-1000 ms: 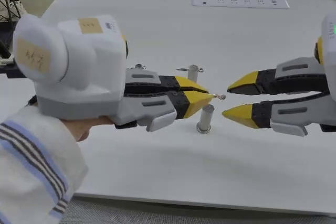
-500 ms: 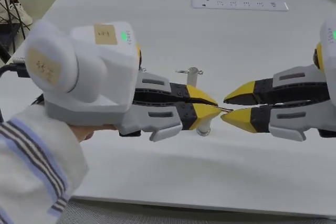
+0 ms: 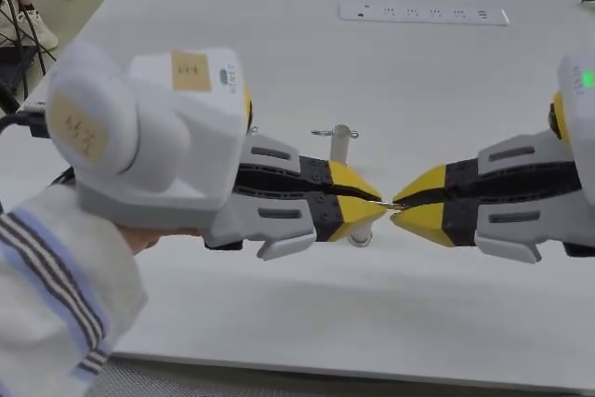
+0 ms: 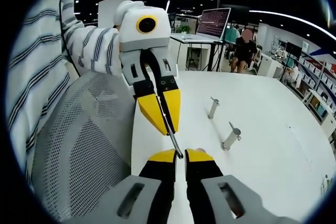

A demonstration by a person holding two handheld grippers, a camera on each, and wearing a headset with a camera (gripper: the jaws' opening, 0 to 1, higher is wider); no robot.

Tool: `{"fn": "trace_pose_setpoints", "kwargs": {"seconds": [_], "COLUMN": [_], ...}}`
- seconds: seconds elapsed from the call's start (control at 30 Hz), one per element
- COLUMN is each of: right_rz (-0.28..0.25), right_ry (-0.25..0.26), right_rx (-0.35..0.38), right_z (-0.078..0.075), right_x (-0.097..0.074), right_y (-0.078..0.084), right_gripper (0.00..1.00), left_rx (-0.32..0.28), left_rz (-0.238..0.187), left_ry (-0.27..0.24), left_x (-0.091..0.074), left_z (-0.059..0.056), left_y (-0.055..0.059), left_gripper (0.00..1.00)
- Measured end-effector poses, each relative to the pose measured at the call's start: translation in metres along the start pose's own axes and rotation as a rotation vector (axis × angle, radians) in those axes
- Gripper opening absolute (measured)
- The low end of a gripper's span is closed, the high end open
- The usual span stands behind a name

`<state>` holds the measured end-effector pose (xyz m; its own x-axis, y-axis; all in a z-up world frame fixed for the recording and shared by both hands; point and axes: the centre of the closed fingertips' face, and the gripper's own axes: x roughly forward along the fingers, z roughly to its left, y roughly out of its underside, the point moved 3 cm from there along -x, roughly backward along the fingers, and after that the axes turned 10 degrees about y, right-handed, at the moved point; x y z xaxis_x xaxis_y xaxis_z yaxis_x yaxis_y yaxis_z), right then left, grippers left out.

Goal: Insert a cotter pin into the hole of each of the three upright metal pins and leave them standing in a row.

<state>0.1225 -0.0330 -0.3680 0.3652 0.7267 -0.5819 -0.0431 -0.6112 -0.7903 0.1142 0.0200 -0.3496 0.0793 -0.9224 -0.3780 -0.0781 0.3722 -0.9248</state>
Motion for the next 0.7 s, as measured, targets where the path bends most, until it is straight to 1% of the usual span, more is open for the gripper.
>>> {"fn": "trace_pose_setpoints", "kwargs": {"seconds": [0.1, 0.2, 0.33, 0.47, 0.57, 0.63, 0.7], "right_rz": [0.002, 0.006, 0.007, 0.016, 0.013, 0.014, 0.017], "right_ry": [-0.003, -0.005, -0.015, -0.025, -0.027, -0.03, -0.035], "right_rx": [-0.004, -0.015, -0.027, -0.057, -0.062, -0.064, -0.071], "right_z": [0.001, 0.0, 0.001, 0.003, 0.004, 0.005, 0.008], "right_x": [0.0, 0.0, -0.001, -0.002, -0.003, -0.003, -0.003], "right_y": [0.0, 0.0, 0.0, 0.0, 0.0, 0.0, 0.0], "right_gripper": [0.0, 0.0, 0.0, 0.0, 0.0, 0.0, 0.0], "left_rx": [-0.001, 0.006, 0.013, 0.014, -0.004, -0.047, -0.049], "left_rz": [0.005, 0.029, 0.048, 0.058, 0.069, 0.068, 0.07], "left_ry": [0.0, -0.001, 0.0, 0.007, 0.011, 0.01, 0.002], "left_x": [0.0, 0.0, 0.0, 0.001, 0.002, 0.003, 0.003], "left_z": [0.0, -0.001, -0.001, -0.002, -0.002, -0.001, 0.0], "left_y": [0.002, 0.007, 0.01, 0.012, 0.014, 0.015, 0.016], "left_gripper": [0.0, 0.0, 0.0, 0.0, 0.0, 0.0, 0.01]}}
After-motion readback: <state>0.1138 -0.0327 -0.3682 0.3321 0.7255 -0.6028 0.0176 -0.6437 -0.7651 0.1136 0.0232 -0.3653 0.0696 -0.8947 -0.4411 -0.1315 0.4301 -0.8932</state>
